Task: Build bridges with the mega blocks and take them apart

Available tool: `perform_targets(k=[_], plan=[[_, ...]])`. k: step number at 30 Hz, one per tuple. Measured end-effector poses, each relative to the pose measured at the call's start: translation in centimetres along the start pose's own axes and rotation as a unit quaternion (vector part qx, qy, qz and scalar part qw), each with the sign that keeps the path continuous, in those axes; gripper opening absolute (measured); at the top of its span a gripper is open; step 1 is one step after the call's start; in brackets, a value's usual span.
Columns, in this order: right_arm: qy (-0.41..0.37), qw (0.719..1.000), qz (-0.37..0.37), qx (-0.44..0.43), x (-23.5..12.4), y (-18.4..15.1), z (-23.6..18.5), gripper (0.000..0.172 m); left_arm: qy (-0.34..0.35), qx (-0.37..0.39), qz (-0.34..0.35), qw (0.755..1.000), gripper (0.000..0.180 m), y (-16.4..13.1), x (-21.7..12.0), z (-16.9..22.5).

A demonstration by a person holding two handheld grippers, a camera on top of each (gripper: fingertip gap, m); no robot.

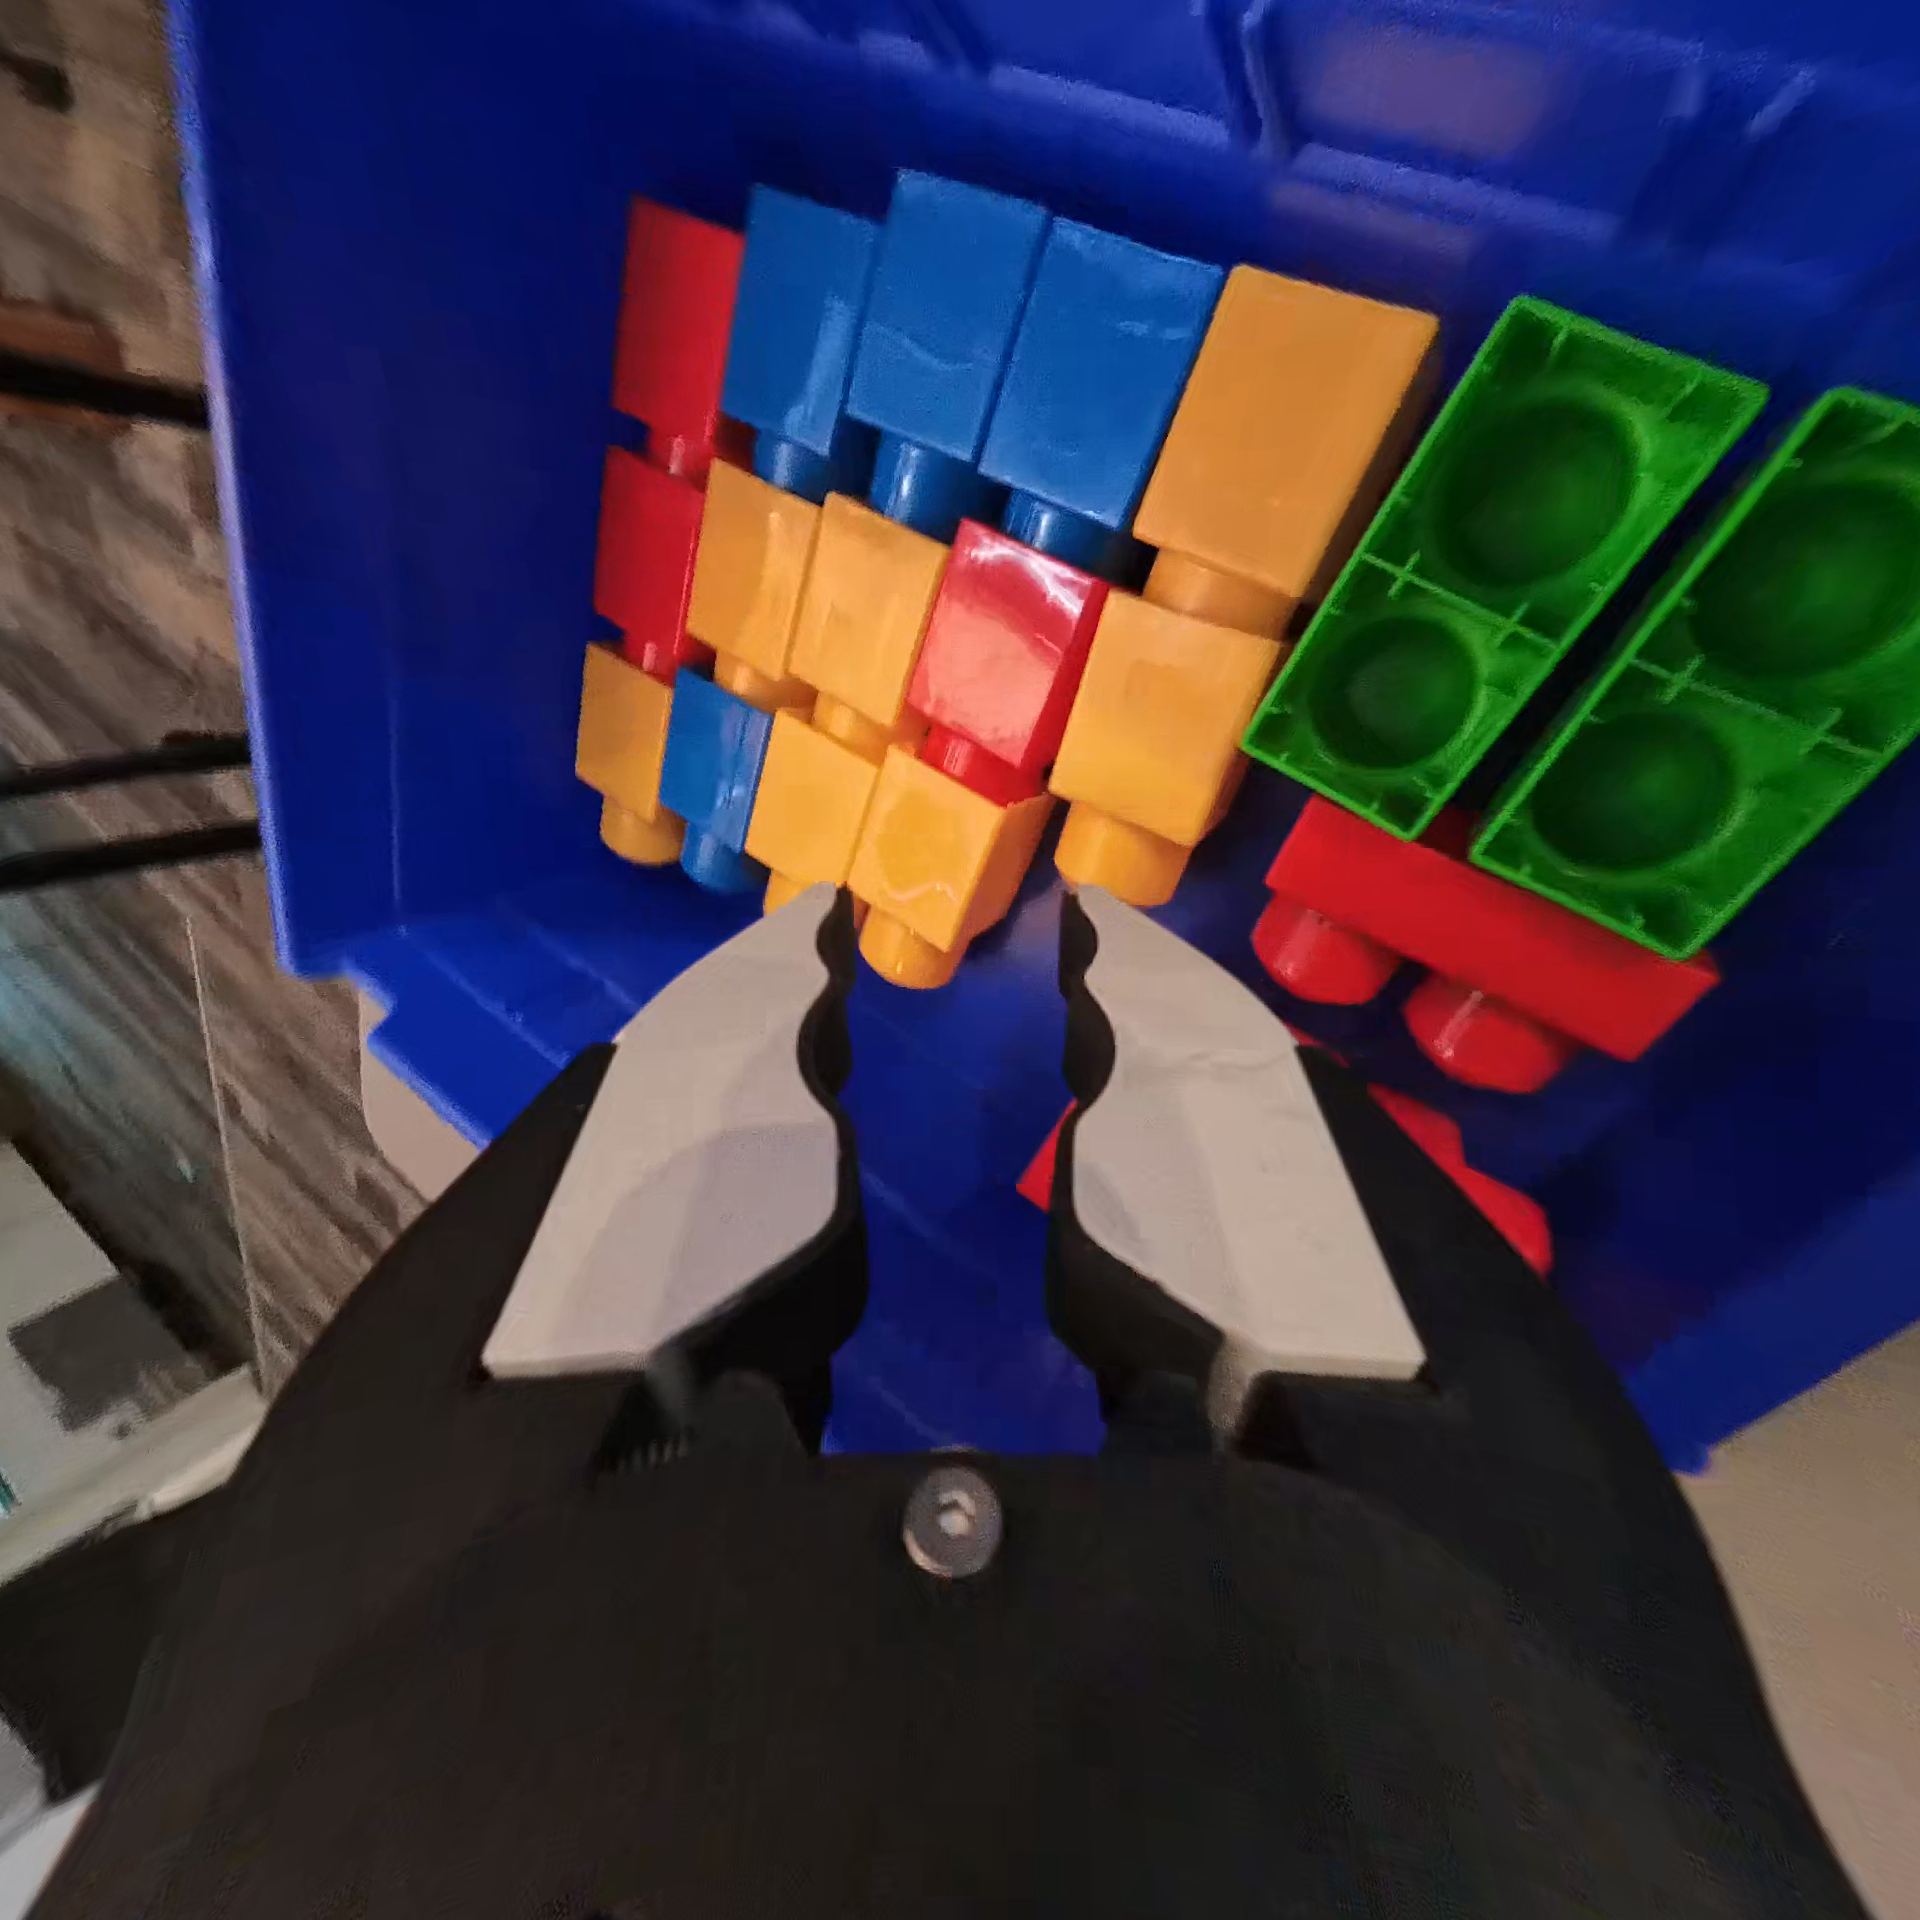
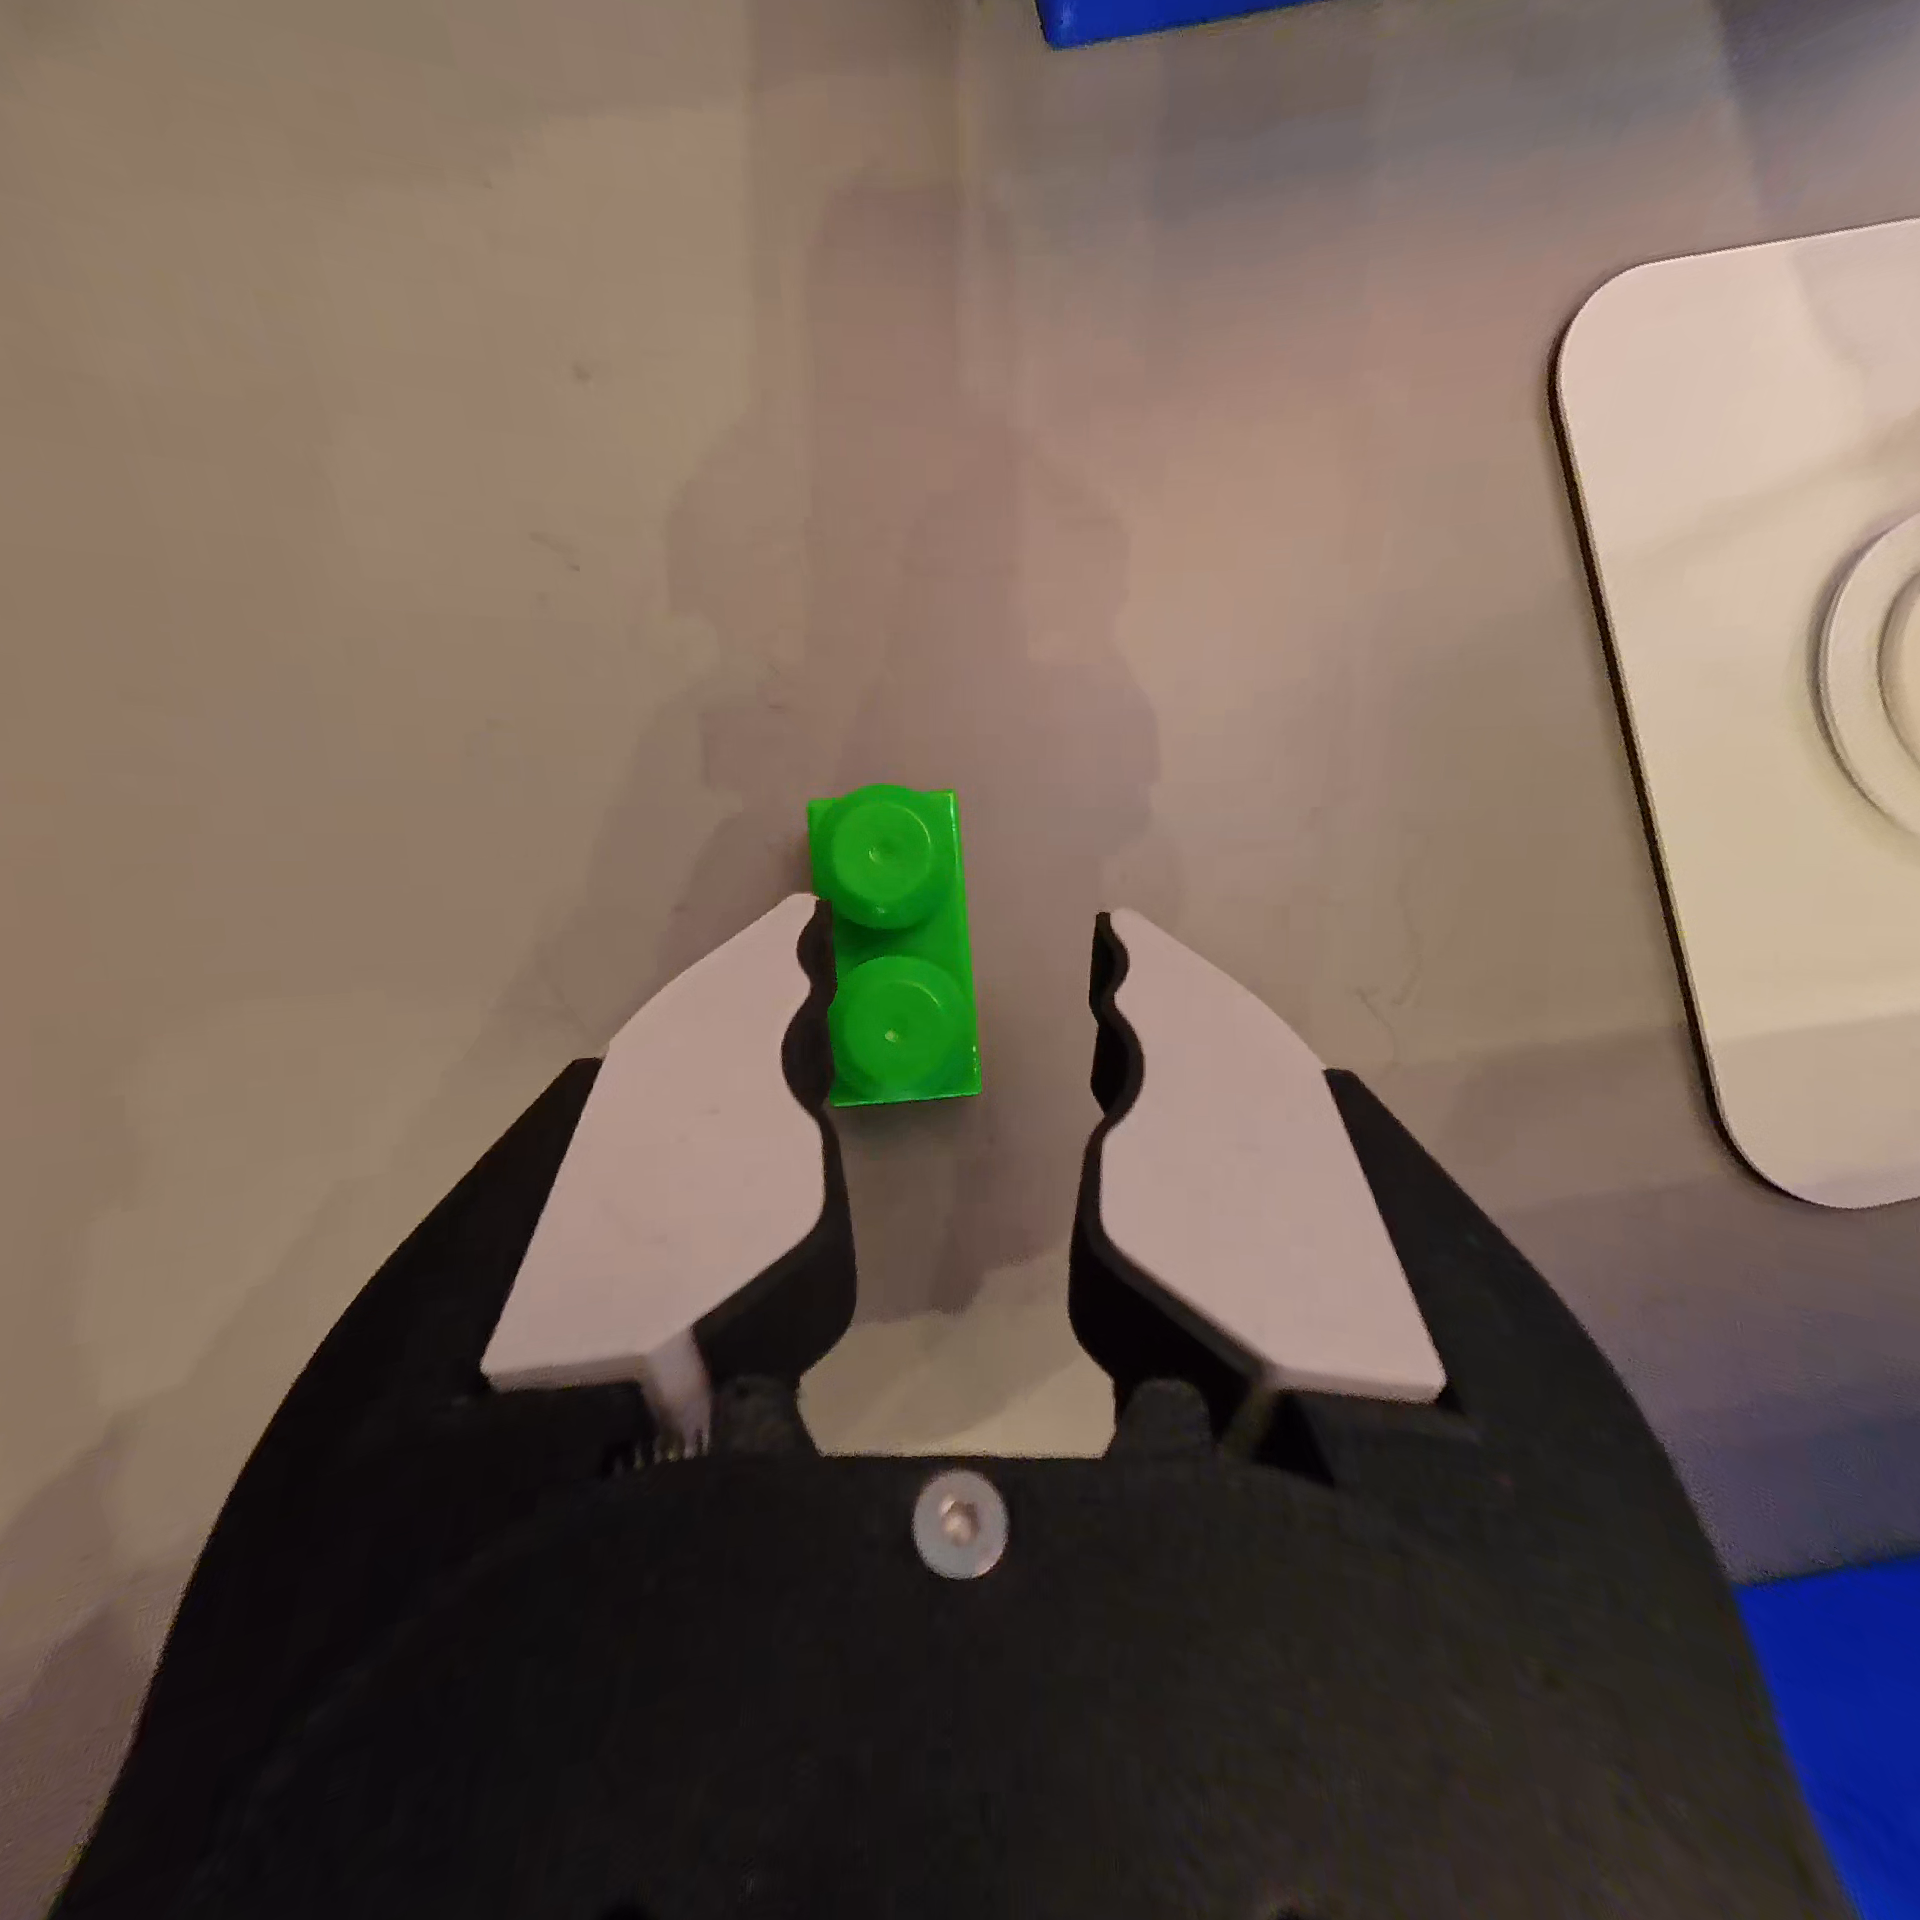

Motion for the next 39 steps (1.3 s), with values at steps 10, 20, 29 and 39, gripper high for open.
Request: perform_targets(k=[10,20,29,39], plan=[[0.012,1.000,0.013,0.008,0.1,-0.4,0.4,0.045,-0.059,0.129,-0.058,0.988,0.043,0.1,4.6,-0.7],[0.017,1.000,0.020,0.014,0.1,-0.7,0.8,0.043,-0.154,0.124,-0.119,0.973,0.036,0.1,4.1,0.7],[0.016,1.000,0.022,0.013,0.1,-0.7,0.8,0.043,-0.149,0.130,-0.118,0.973,0.038,0.2,4.8,1.1],[0.006,0.999,0.034,0.019,-0.6,-0.9,1.2,0.043,-0.072,0.128,-0.127,0.981,0.037,0.0,2.9,0.0]])
Point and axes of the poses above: each gripper's, where its closed fingertips meet, x out along the fingers, y out of its top, z = x × y across the jaws, the point moved 10 cm from there along -x, back along the fingers, and after that the axes turned 9 degrees about y, right-handed, at the moved point
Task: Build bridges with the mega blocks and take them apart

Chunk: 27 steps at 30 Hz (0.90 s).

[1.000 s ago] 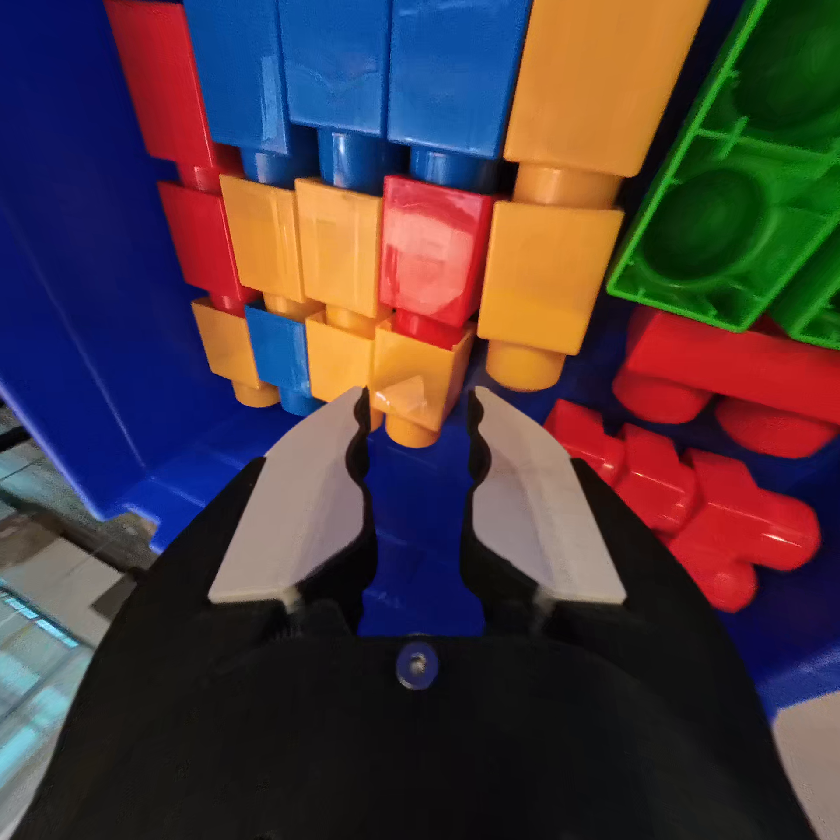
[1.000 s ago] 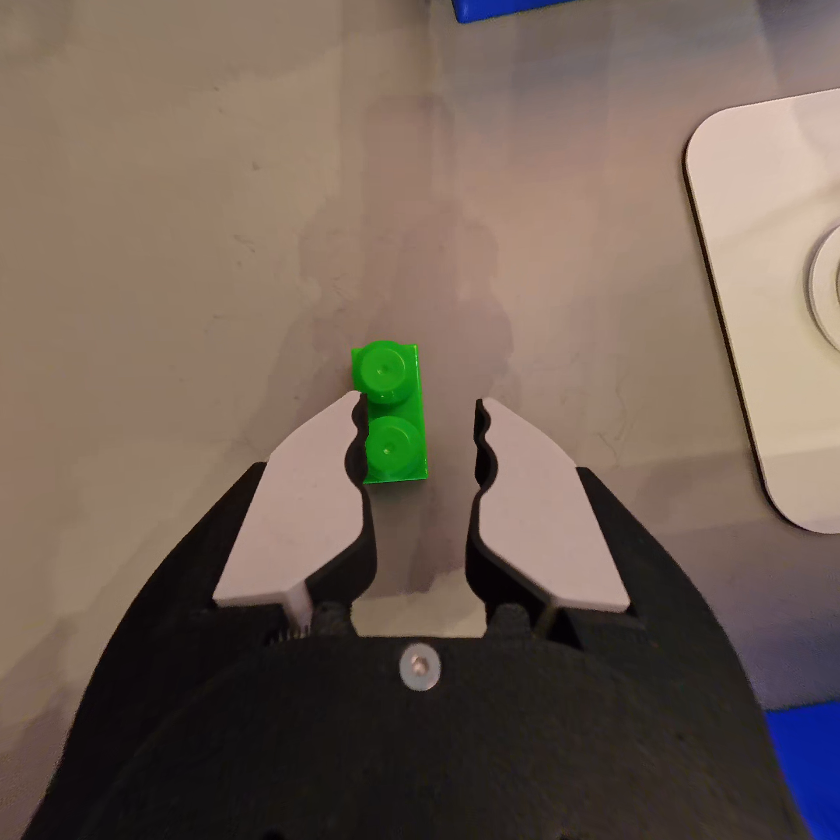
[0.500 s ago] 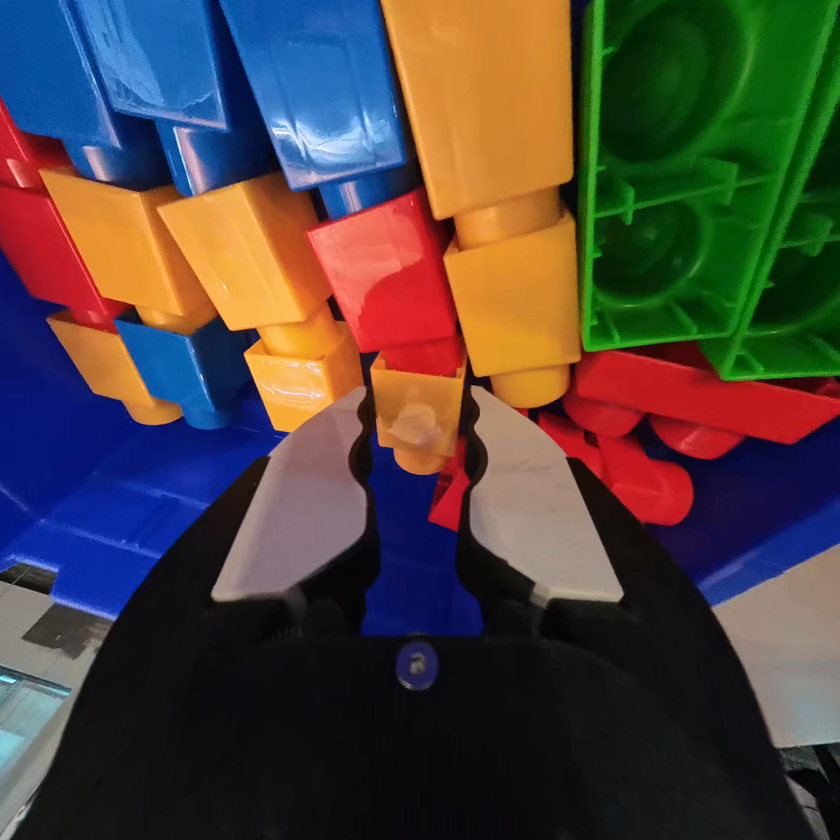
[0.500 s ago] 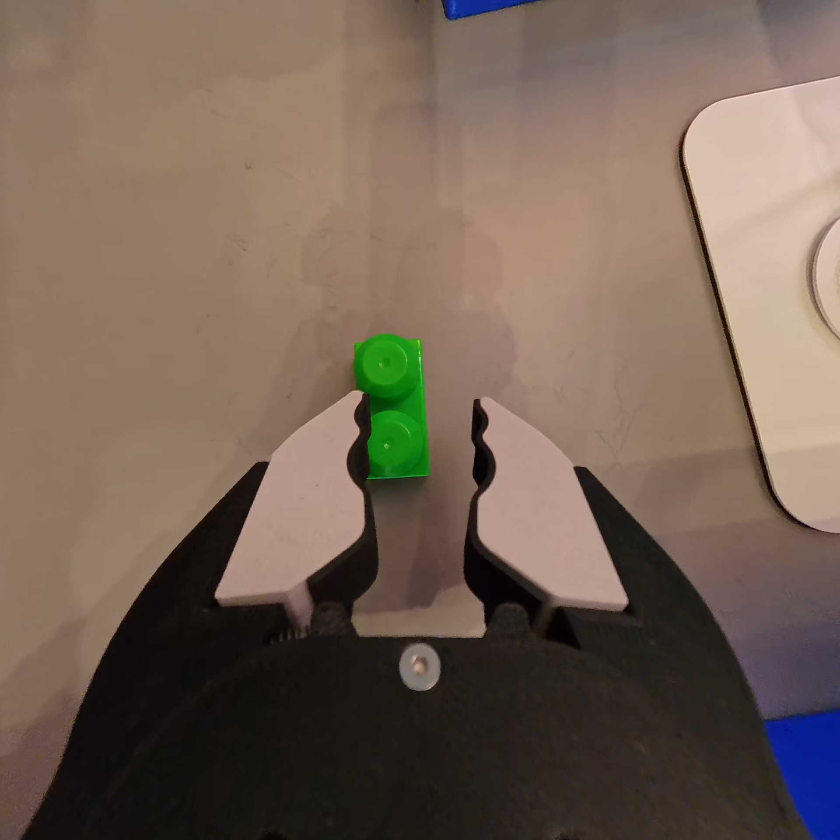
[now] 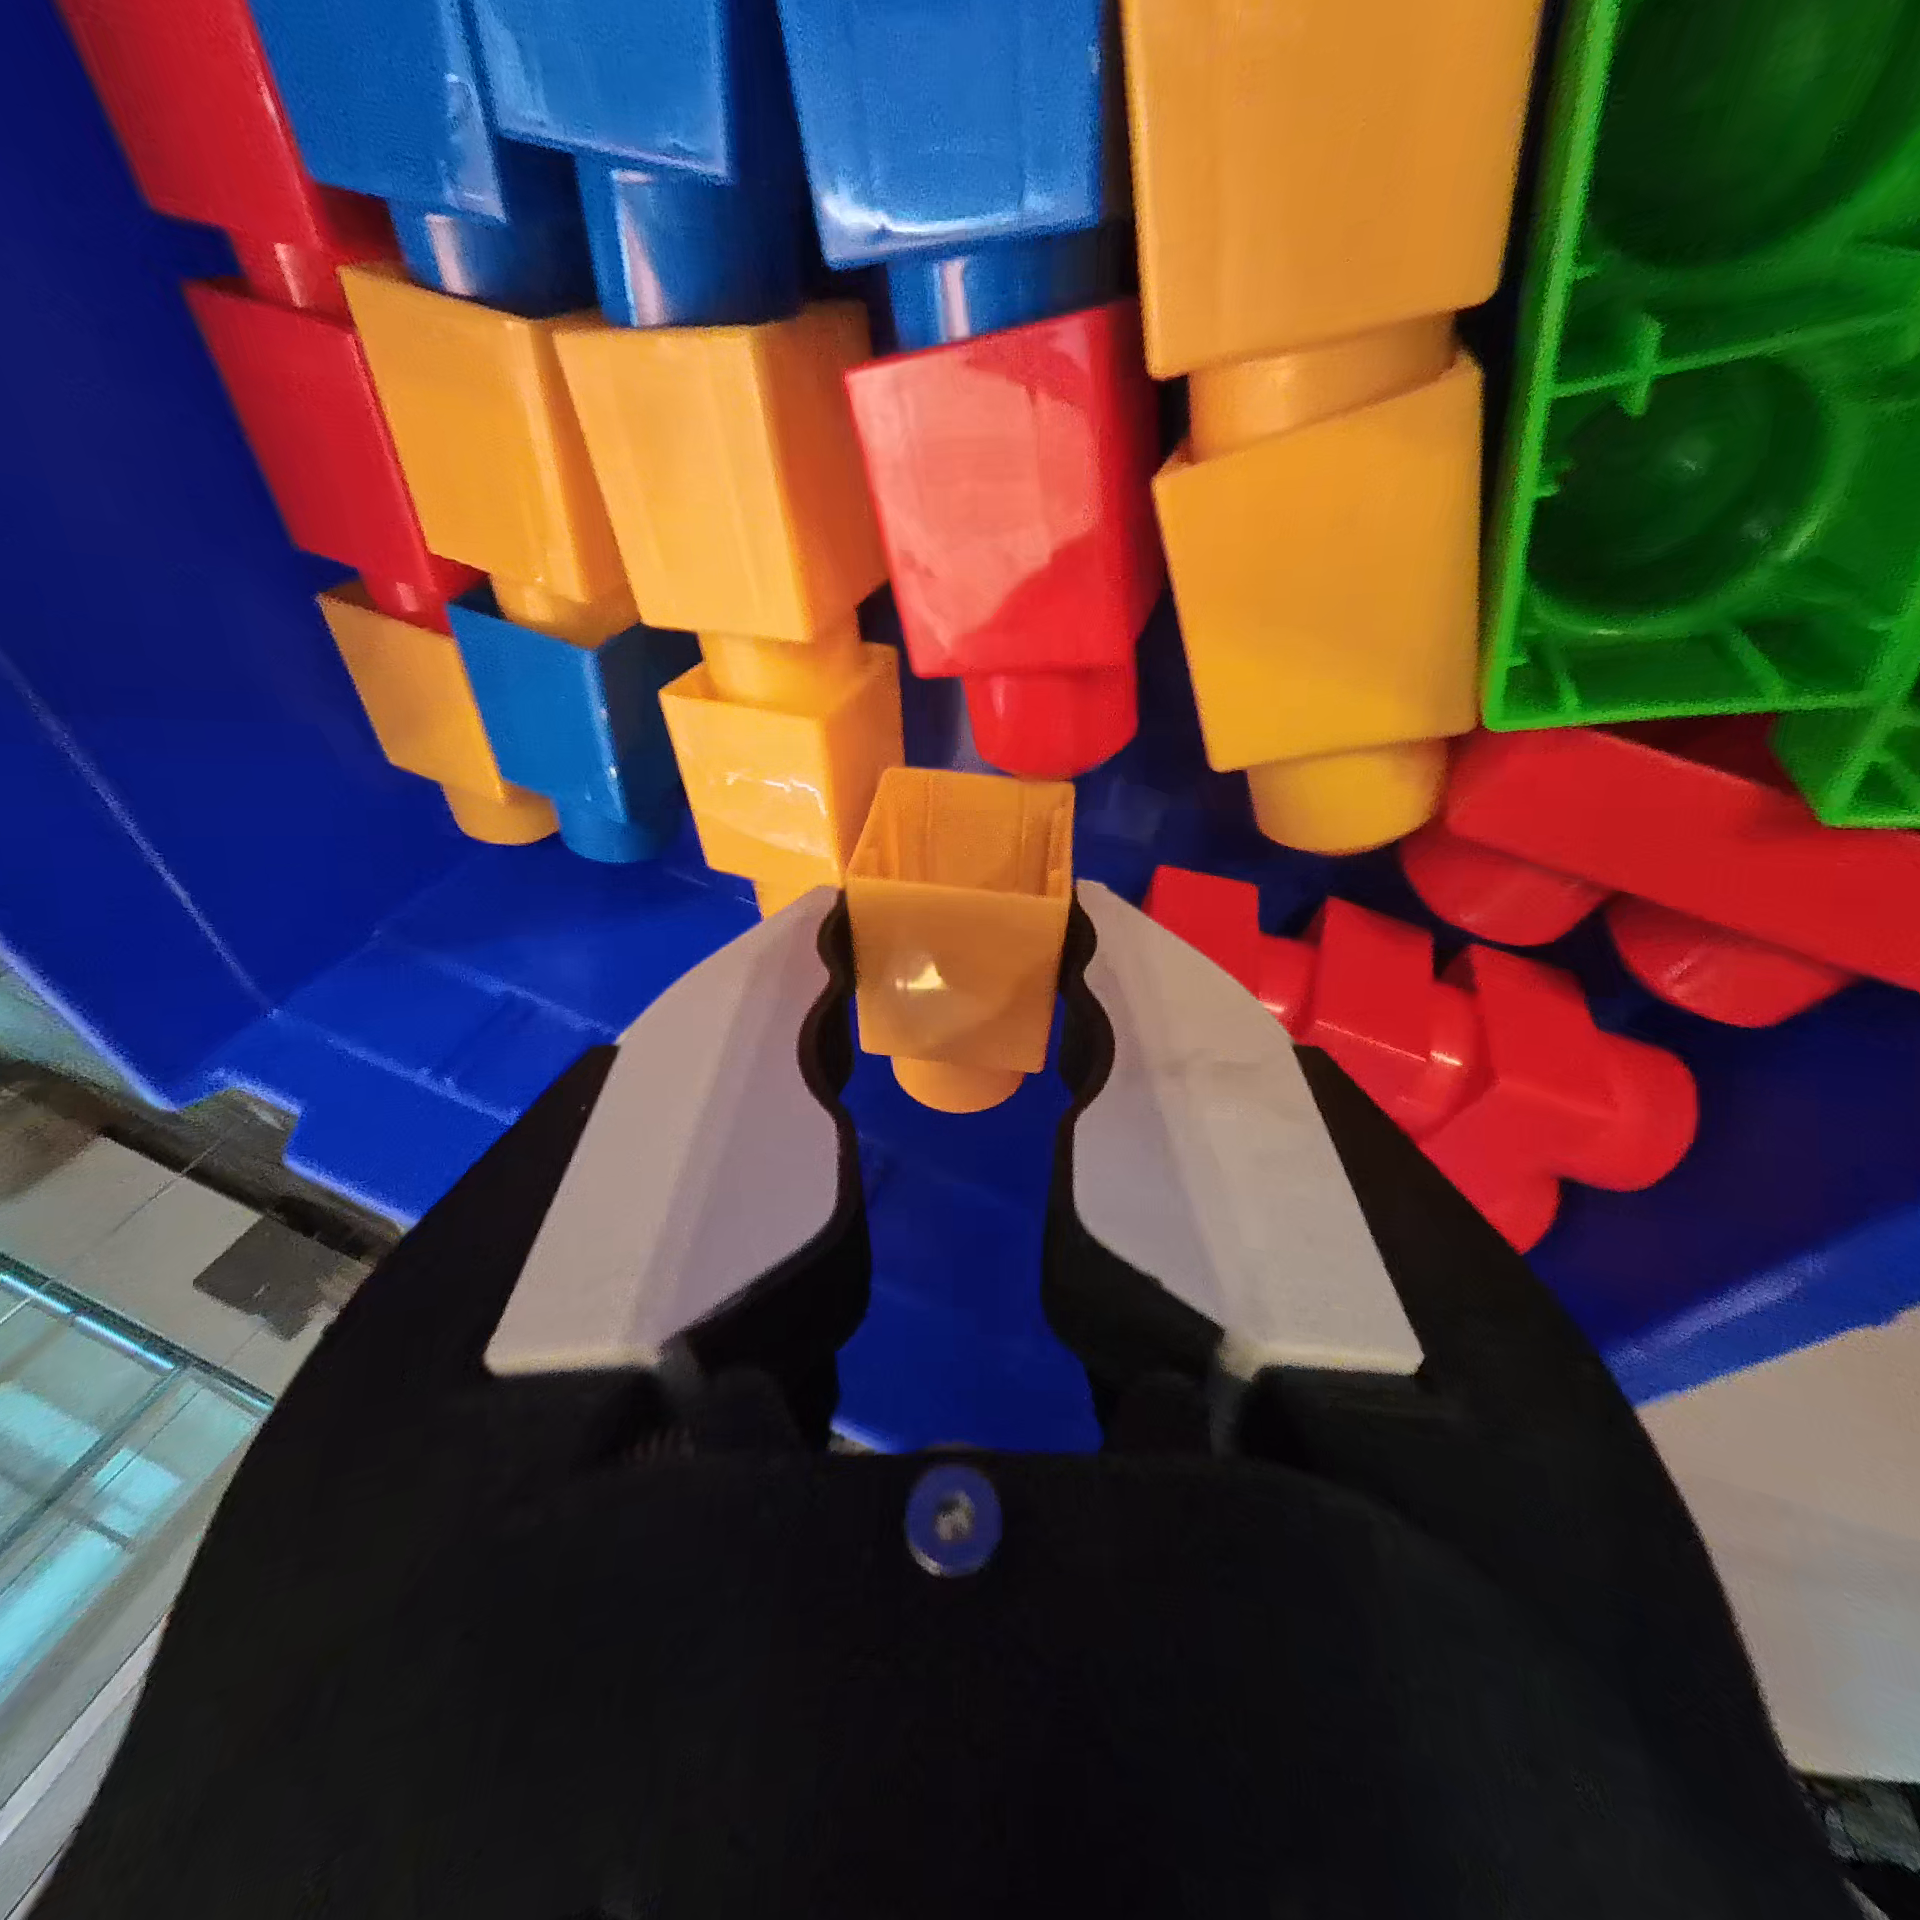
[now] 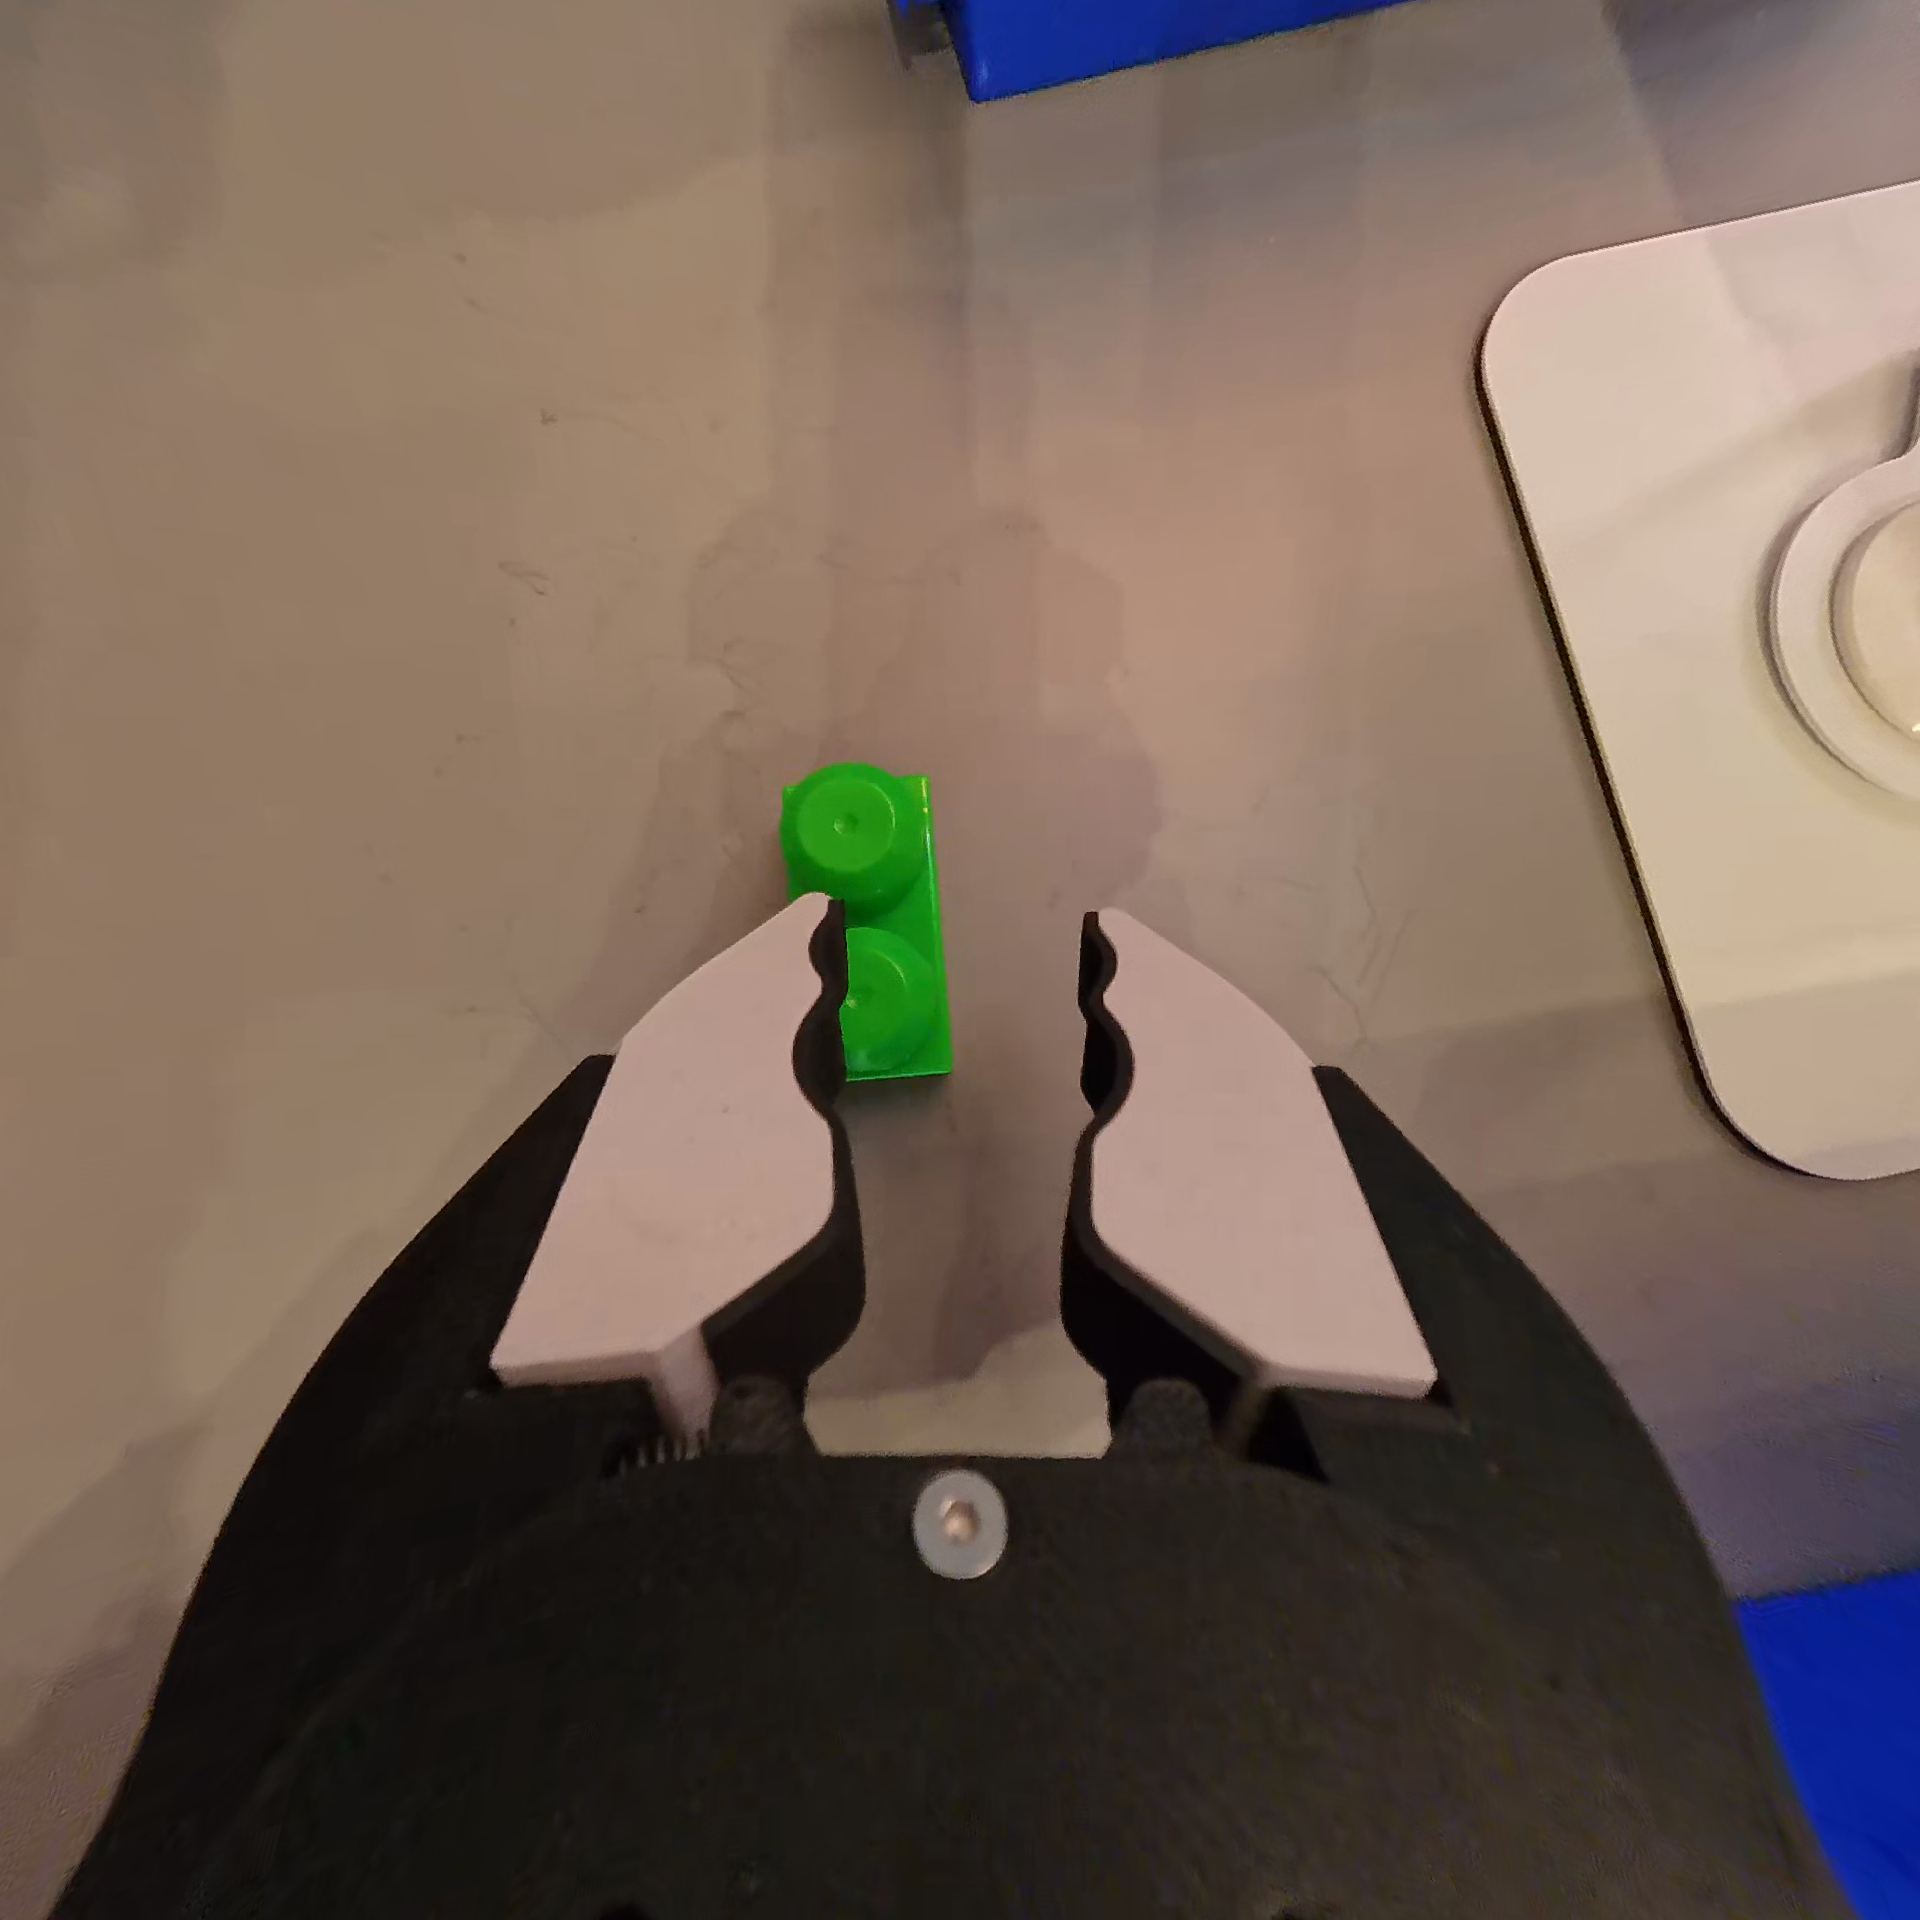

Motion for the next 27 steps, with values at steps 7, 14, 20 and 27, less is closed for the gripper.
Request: perform_targets(k=[7,14,20,27], plan=[[-0.003,1.000,0.000,-0.003,0.0,0.1,-0.1,0.043,0.037,-0.026,0.003,0.999,0.037,-0.6,-1.1,-0.6],[-0.007,1.000,0.018,0.006,-0.4,0.0,0.3,0.043,0.082,-0.079,0.071,0.991,0.037,-1.1,-6.1,-1.0],[-0.010,0.999,0.045,0.021,-1.0,-0.4,1.0,0.040,0.073,-0.040,0.176,0.981,0.037,2.7,-14.5,5.3],[-0.011,0.998,0.058,0.029,-1.2,-0.7,1.5,0.038,-0.021,0.046,0.270,0.962,0.036,10.2,-18.2,16.7]])
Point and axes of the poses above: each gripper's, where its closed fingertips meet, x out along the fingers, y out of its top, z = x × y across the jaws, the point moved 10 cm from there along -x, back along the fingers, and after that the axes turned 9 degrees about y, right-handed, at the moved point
